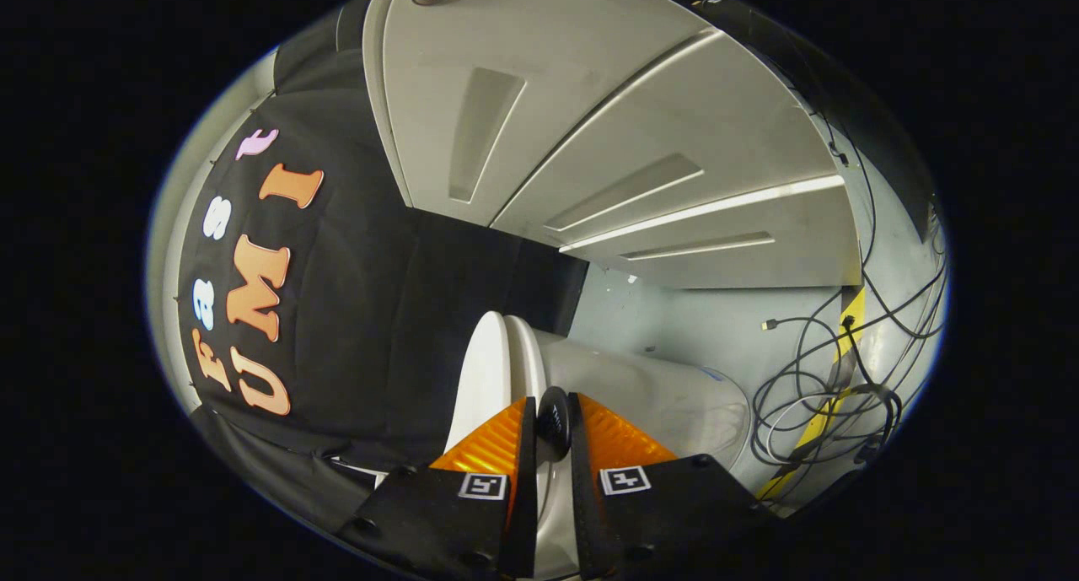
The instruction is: Open the toilet lid.
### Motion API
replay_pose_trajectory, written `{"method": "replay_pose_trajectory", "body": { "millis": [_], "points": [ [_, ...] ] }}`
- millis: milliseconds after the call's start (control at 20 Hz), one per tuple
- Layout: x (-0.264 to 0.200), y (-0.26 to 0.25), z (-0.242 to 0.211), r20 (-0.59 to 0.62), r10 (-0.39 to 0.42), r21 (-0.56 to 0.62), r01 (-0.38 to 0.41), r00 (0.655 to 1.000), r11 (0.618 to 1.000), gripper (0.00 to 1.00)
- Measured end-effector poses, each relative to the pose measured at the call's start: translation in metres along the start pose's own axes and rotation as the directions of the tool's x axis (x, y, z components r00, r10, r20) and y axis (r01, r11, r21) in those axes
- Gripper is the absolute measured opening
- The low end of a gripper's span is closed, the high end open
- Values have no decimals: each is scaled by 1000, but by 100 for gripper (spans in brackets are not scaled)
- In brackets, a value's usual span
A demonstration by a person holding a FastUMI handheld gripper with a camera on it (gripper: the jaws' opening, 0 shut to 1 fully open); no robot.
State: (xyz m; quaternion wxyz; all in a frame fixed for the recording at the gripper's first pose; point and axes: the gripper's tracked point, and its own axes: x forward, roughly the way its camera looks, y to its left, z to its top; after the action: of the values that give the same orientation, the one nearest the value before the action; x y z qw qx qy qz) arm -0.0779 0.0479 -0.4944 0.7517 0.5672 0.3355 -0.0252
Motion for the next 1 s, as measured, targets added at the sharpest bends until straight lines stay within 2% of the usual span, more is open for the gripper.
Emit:
{"method": "replay_pose_trajectory", "body": {
  "millis": [50, 100, 150, 450, 800, 1000],
  "points": [
    [-6, 1, 6, -6, 0, 12, 0, 1000, 1000, 19],
    [-8, 5, 6, -1, 2, 30, -2, 1000, 1000, 18],
    [-7, 6, 5, -2, -5, 24, 5, 1000, 1000, 8],
    [-12, 15, 6, 26, -72, -61, 74, 997, 995, 9],
    [-24, 37, 9, 66, -82, -71, 87, 994, 994, 9],
    [-31, 62, 14, 96, -58, -85, 67, 994, 994, 9]
  ]
}}
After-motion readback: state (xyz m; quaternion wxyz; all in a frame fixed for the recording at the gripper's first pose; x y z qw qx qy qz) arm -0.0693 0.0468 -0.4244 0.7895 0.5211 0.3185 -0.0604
